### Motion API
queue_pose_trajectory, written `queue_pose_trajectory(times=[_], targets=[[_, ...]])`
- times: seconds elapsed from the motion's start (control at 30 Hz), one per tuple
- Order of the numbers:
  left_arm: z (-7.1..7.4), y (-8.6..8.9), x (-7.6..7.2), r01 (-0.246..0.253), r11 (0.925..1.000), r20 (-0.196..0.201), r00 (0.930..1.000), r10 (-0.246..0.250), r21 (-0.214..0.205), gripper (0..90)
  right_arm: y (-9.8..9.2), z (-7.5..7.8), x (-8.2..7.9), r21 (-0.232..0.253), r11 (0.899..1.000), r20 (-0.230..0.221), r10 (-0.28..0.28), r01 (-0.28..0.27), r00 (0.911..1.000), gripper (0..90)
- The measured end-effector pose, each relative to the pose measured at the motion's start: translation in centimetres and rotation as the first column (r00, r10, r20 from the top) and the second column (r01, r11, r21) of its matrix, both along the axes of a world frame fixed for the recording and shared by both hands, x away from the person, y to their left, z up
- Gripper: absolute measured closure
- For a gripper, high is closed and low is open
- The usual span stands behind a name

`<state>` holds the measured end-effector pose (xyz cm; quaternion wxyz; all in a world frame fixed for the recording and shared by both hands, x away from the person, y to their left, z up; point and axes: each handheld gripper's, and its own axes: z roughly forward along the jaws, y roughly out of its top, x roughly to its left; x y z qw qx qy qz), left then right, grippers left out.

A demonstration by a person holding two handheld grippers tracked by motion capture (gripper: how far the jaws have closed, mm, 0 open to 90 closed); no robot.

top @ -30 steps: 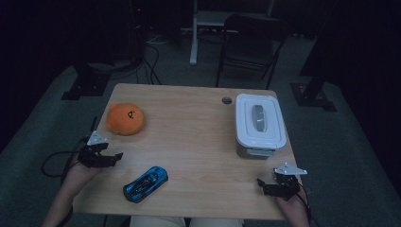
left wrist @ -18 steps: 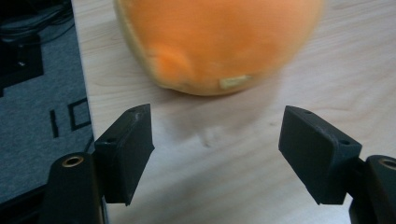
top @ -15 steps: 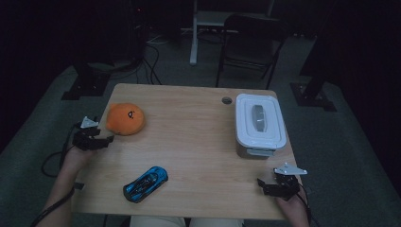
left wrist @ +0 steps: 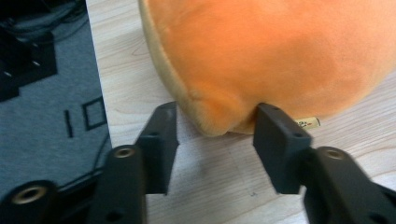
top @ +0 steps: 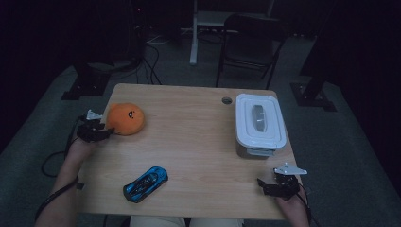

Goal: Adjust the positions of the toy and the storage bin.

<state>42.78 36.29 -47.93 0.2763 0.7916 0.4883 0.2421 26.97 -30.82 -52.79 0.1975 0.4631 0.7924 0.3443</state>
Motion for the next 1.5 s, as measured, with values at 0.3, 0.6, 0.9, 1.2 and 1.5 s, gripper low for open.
queue_pose_trajectory(times=[0.3, 0.6, 0.9, 1.2, 1.5], targets=[[0.1, -0.6, -0.9, 0.022, 0.9996, -0.025, 0.9995, -0.021, 0.019, 74.9, 0.0, 0.0, 0.0, 0.0, 1.0, 0.001, -0.002, 0.002, 1.0, 15.3], [0.2, -2.6, -2.9, 0.049, 0.9988, -0.023, 0.9985, -0.049, -0.005, 80.9, 0.0, 0.0, 0.0, 0.0, 1.0, 0.001, -0.002, 0.002, 1.0, 15.3], [0.0, -5.2, -5.4, 0.053, 0.9984, -0.026, 0.9982, -0.054, -0.021, 83.5, 0.0, 0.0, 0.0, 0.0, 1.0, 0.001, -0.002, 0.002, 1.0, 15.3], [0.0, -7.3, -7.4, 0.049, 0.9975, -0.026, 0.9984, -0.051, -0.051, 83.2, 0.0, 0.0, 0.0, 0.0, 1.0, 0.001, -0.002, 0.002, 1.0, 15.3], [-0.1, -9.0, -8.4, 0.092, 0.9935, -0.047, 0.9943, -0.095, -0.067, 82.1, 0.0, 0.0, 0.0, 0.0, 1.0, 0.001, -0.002, 0.002, 1.0, 15.3]])
